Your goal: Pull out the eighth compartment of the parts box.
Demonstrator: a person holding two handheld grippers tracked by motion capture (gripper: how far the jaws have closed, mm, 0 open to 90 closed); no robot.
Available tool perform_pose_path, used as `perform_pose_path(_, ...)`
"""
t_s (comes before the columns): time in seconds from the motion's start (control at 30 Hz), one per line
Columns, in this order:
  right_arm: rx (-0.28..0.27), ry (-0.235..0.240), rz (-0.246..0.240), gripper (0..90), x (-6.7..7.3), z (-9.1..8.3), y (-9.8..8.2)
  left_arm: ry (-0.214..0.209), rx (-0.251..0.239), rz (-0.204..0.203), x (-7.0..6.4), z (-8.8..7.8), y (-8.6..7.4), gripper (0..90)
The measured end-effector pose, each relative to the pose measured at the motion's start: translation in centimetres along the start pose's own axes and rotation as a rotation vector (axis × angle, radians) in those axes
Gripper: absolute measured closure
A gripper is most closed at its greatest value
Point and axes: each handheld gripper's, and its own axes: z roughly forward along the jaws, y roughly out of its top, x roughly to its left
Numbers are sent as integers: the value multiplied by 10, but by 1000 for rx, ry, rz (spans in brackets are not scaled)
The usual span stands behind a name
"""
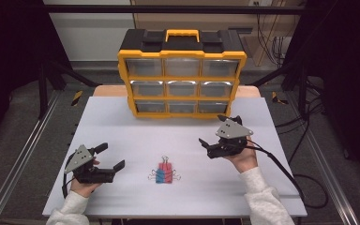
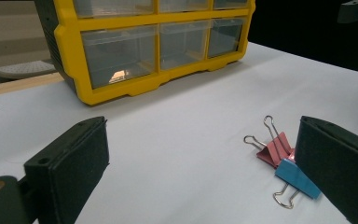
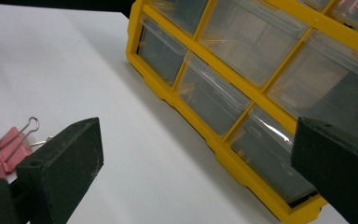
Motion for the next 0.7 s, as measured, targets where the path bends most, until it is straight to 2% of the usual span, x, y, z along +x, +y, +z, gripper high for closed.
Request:
perform_pose_path(0.07, 1, -3, -11, 28, 0, 2, 1, 0, -1, 1, 0, 0, 0, 24)
perform_pose_path(0.2, 19, -24, -68, 27, -4, 12, 9, -1, 7, 3, 0, 1, -1, 25)
perform_pose_path(0.3, 23, -19, -77, 27, -6, 17, 12, 0, 11, 5, 0, 1, -1, 25)
perform_pose_path(0.47, 46, -8, -128, 28, -8, 33, 18, 1, 10, 5, 0, 1, -2, 25)
perform_pose_path(0.6, 73, -13, -191, 36, -7, 42, 22, 1, 11, 1, 1, 2, -2, 25)
perform_pose_path(0.67, 77, -12, -201, 38, -6, 44, 23, 1, 12, -1, 1, 2, -2, 24)
perform_pose_path(0.7, 90, -3, -224, 43, -6, 49, 25, 3, 13, 1, 1, 2, -2, 24)
